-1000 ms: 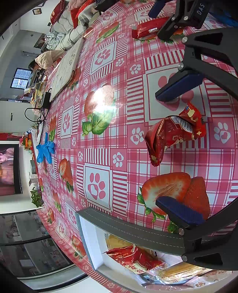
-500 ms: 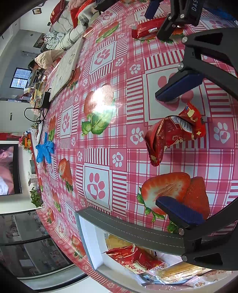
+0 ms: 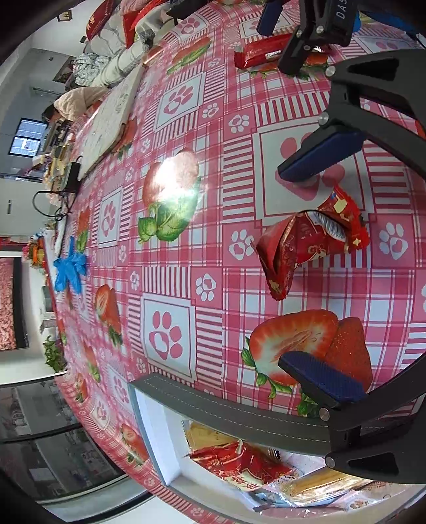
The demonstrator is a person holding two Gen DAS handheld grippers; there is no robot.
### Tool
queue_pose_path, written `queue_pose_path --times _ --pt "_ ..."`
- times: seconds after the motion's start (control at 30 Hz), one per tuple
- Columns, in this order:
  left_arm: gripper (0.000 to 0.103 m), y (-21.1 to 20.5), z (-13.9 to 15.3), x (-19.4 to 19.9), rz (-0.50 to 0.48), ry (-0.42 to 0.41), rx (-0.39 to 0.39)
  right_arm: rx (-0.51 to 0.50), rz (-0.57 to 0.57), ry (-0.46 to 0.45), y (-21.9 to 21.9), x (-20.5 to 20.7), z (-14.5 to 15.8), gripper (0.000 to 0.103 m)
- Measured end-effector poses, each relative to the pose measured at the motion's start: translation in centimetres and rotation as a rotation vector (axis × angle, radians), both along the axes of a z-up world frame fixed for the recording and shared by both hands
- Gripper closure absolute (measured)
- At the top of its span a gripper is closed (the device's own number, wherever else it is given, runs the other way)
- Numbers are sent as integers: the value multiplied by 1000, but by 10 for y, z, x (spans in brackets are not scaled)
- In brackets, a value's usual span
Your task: Organize snacks
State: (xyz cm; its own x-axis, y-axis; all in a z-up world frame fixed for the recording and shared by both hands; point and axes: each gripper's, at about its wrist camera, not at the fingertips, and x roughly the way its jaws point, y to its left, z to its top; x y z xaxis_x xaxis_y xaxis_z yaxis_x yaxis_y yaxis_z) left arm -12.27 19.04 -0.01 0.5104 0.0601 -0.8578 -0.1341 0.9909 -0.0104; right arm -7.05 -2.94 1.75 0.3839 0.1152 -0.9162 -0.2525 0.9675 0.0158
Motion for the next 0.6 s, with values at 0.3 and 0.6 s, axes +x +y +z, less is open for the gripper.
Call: queue_pose_path --times 0.3,0.6 --pt "76 -16 15 -4 -122 22 -83 33 17 16 -2 1 13 79" --pt "76 5 43 -33 -106 -20 -202 258 4 77 -16 -14 27 79"
